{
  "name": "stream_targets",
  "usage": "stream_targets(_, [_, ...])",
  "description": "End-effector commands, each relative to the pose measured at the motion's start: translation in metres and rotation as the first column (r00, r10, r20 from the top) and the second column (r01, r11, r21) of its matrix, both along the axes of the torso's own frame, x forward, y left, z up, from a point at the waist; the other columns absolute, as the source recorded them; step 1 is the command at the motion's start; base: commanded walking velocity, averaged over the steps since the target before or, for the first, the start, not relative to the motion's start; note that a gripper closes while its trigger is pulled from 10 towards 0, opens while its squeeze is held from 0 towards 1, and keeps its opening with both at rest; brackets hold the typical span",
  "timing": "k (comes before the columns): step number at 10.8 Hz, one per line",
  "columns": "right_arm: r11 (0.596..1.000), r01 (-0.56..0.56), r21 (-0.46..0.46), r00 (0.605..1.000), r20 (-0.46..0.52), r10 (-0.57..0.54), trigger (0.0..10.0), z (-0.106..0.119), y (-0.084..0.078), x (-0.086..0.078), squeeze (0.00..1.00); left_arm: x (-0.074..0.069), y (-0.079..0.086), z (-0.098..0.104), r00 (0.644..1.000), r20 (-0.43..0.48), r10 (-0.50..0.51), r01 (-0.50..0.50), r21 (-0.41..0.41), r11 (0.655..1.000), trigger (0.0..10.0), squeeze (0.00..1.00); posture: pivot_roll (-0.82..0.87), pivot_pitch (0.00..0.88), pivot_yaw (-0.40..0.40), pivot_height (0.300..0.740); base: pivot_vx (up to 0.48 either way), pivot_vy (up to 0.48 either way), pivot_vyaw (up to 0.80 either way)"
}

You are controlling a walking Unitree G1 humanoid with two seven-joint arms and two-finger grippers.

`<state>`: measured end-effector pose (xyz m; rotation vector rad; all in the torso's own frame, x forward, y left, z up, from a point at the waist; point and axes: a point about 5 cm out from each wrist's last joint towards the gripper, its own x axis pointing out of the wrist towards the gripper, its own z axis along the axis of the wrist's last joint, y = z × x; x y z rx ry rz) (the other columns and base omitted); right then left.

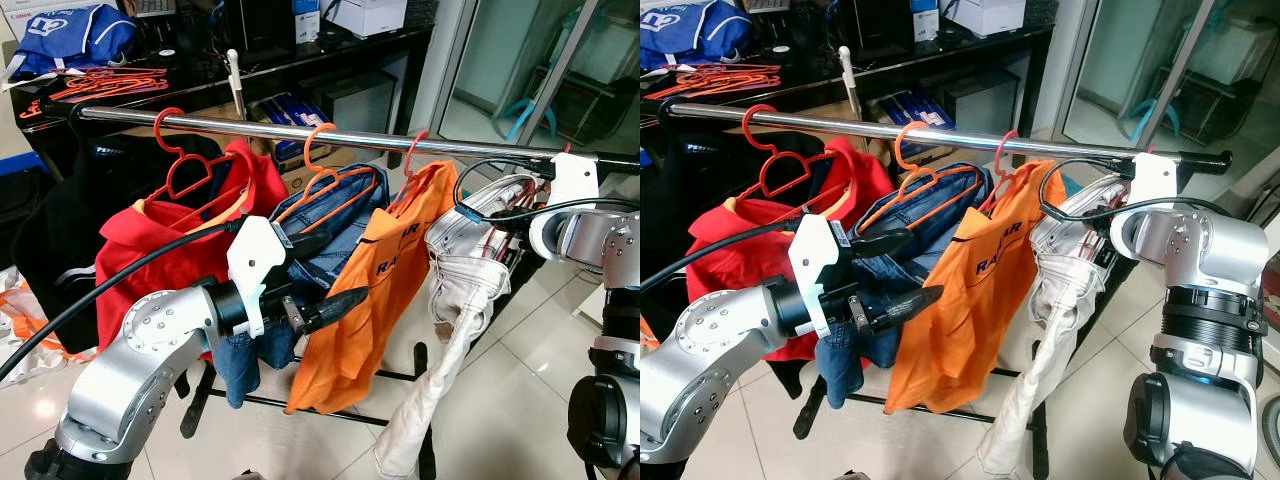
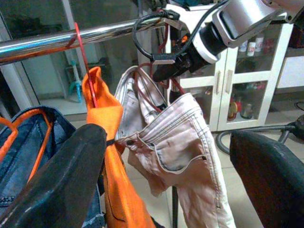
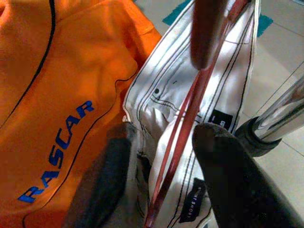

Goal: Hang hanger

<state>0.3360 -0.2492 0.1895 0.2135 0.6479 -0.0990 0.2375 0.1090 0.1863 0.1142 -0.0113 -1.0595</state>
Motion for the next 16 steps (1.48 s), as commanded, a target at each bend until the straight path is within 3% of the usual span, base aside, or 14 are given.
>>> stream_targets(1, [1.0,0.003,-0.001,0.999,0.035,-0.003,0.0,0.01,-0.002,0.003,0.0,-0.001,0.0,0.003,1.0,0.019,-0.005,0.005,0.001,1.0,10.0,0.0,-0.17,0.0,0.013,0.74,0.0,0.0,0.0])
stream_targets(12, [1.0,0.006,-0.001,0.998,0.067,-0.006,0.0,0.009,-0.001,0.004,0.0,-0.001,-0.001,0.0,1.0,0.027,-0.003,0.003,0.007,1.0,10.0,0.0,-0.17,0.0,0.016,0.74,0.0,0.0,0.0])
stream_targets(15, [0.995,-0.014,-0.096,0.978,0.204,0.033,0.0,0.023,0.004,0.001,0.0,-0.001,0.0,0.0,0.999,0.036,0.012,-0.013,0.009,1.0,10.0,0.0,-0.16,0.0,0.012,0.74,0.0,0.0,0.0])
stream_targets(16, [0.984,-0.003,-0.177,0.97,0.237,0.046,0.0,0.026,0.006,-0.005,0.0,-0.003,0.001,-0.001,1.0,0.028,0.014,-0.014,0.006,1.0,10.0,0.0,-0.17,0.0,0.012,0.74,0.0,0.0,0.0])
